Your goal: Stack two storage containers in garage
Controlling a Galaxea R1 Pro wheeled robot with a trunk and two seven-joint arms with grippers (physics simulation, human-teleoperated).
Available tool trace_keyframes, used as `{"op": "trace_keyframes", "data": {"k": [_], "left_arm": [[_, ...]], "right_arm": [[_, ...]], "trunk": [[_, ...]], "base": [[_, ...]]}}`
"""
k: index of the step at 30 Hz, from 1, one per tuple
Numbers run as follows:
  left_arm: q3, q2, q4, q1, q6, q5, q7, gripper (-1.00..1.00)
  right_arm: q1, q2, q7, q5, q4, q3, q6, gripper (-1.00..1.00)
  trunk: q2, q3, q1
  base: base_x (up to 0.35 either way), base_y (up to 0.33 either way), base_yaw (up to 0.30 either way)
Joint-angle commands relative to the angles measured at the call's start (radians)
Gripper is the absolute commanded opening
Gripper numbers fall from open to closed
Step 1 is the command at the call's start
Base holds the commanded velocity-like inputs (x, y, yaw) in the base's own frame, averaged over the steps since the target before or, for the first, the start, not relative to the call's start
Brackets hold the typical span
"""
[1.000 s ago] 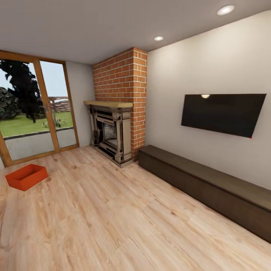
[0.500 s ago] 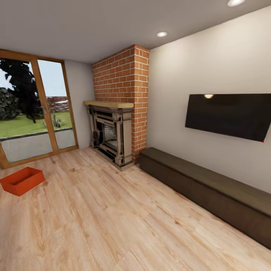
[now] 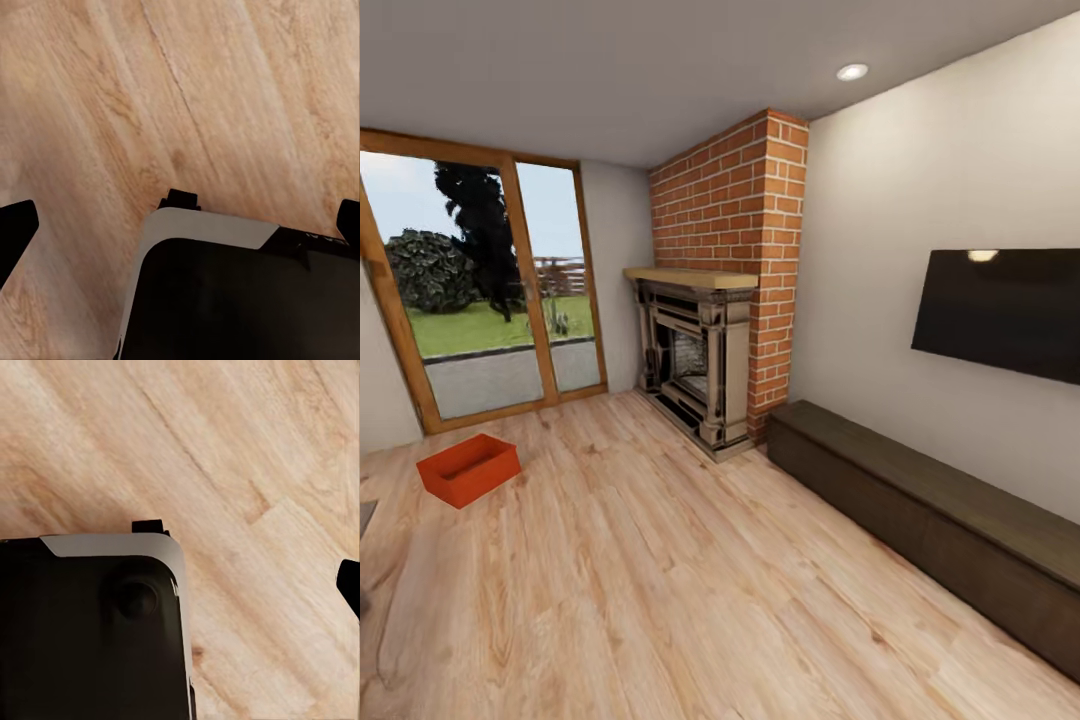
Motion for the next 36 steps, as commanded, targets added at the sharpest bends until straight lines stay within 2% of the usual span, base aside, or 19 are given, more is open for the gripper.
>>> {"op": "trace_keyframes", "data": {"k": [1, 36], "left_arm": [[0.000, 0.000, 0.001, -0.001, -0.003, 0.005, 0.001, 1.00], [-0.001, 0.000, 0.001, -0.001, -0.001, 0.004, 0.000, 1.00]], "right_arm": [[-0.001, 0.000, -0.001, -0.007, 0.003, 0.008, -0.005, 1.00], [-0.001, 0.000, -0.002, -0.007, 0.003, 0.007, -0.004, 1.00]], "trunk": [[-0.001, -0.001, 0.001], [-0.001, -0.001, 0.001]], "base": [[0.322, 0.000, 0.267], [0.322, 0.000, 0.268]]}}
